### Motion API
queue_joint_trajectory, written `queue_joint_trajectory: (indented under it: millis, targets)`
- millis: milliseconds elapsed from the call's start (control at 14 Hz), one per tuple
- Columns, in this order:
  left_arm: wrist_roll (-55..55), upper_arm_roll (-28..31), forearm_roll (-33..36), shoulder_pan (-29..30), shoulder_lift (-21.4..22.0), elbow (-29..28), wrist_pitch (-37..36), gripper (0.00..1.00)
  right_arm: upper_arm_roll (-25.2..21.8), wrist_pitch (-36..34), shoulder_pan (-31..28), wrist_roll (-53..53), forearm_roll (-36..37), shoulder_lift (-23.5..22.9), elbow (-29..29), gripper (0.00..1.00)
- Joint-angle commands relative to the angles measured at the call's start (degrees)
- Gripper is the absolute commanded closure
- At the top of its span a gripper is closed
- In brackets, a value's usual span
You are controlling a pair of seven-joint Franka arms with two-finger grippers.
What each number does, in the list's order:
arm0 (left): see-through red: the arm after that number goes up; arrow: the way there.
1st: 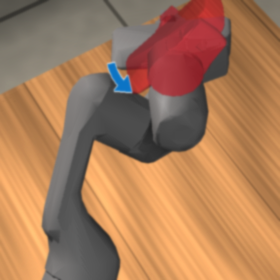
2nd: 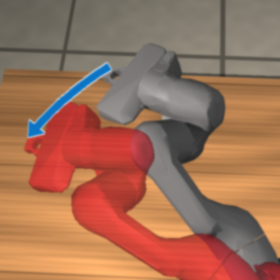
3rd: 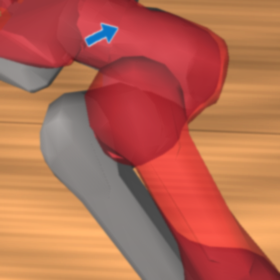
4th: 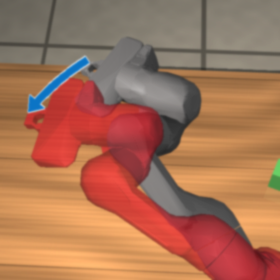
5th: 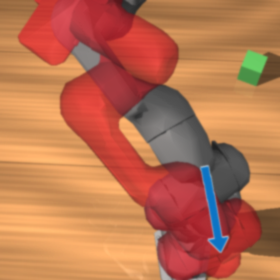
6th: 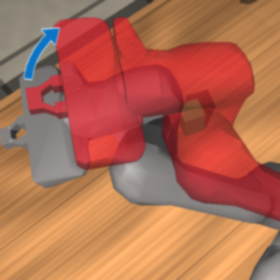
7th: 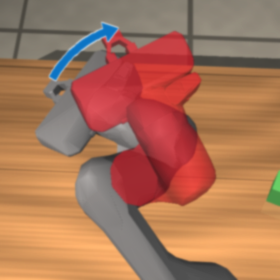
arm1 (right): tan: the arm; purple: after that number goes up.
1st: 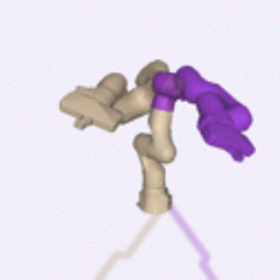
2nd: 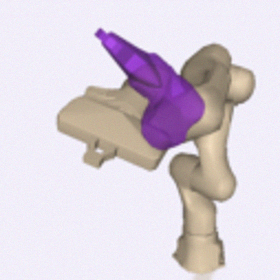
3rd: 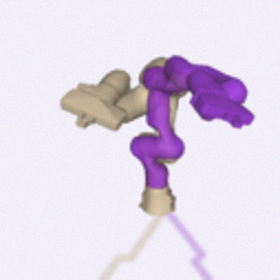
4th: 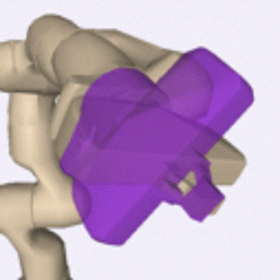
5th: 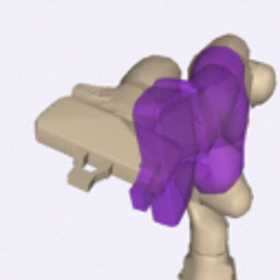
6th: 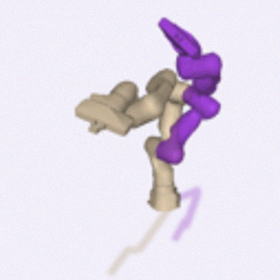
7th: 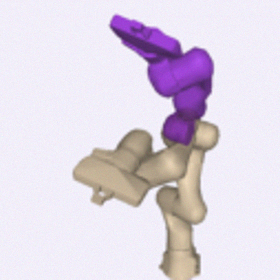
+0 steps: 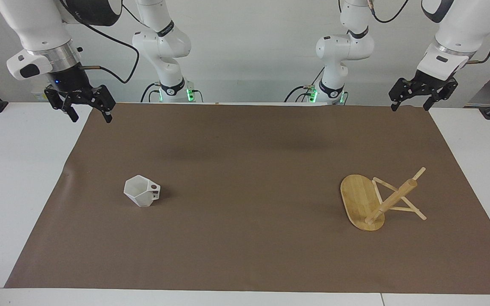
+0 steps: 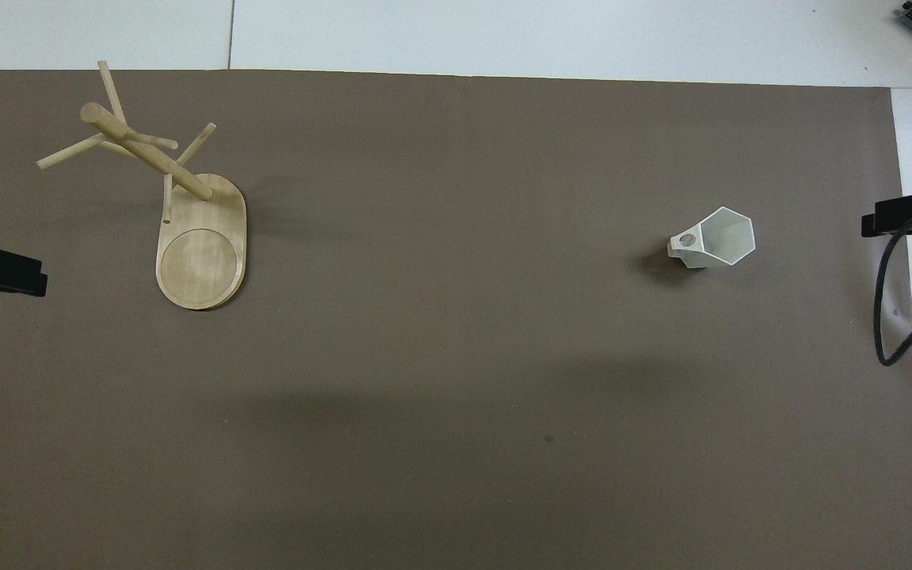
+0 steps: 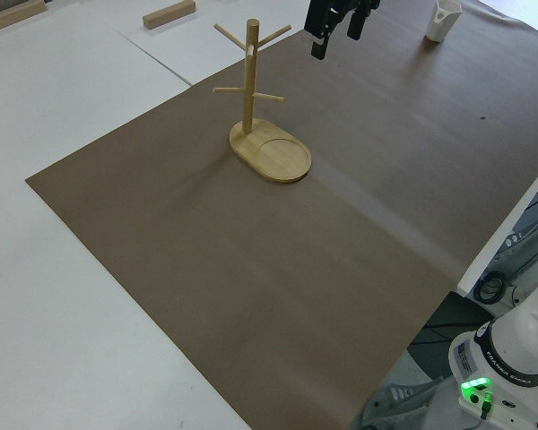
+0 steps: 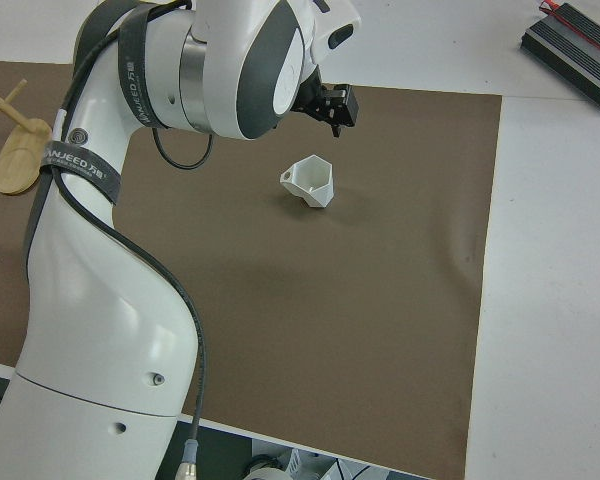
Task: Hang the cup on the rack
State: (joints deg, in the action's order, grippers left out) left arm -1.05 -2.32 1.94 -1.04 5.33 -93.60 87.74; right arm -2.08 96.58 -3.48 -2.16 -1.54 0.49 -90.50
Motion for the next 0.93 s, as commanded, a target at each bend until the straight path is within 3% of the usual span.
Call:
queue_joint_trajectory:
  millis: [0, 430, 860]
  targets:
    - [0.1, -0.1, 0.4, -0.2, 1.3, -1.7, 0.8, 0.00, 0.6, 0.9, -0.3, 0.3, 1.1, 0.7, -1.7, 0.00]
    - [0.3, -0.3, -0.1, -0.3, 1.2, -1.7, 2.3, 0.00, 0.8, 8.5, -0.3, -0.5, 1.1, 0.9, -6.6, 0.00]
    - [0.4, -0.8, -0.1, -0.5, 1.3, -1.7, 2.9, 0.00, 0.9, 17.9, -0.2, -1.7, 1.1, -2.5, -10.1, 0.00]
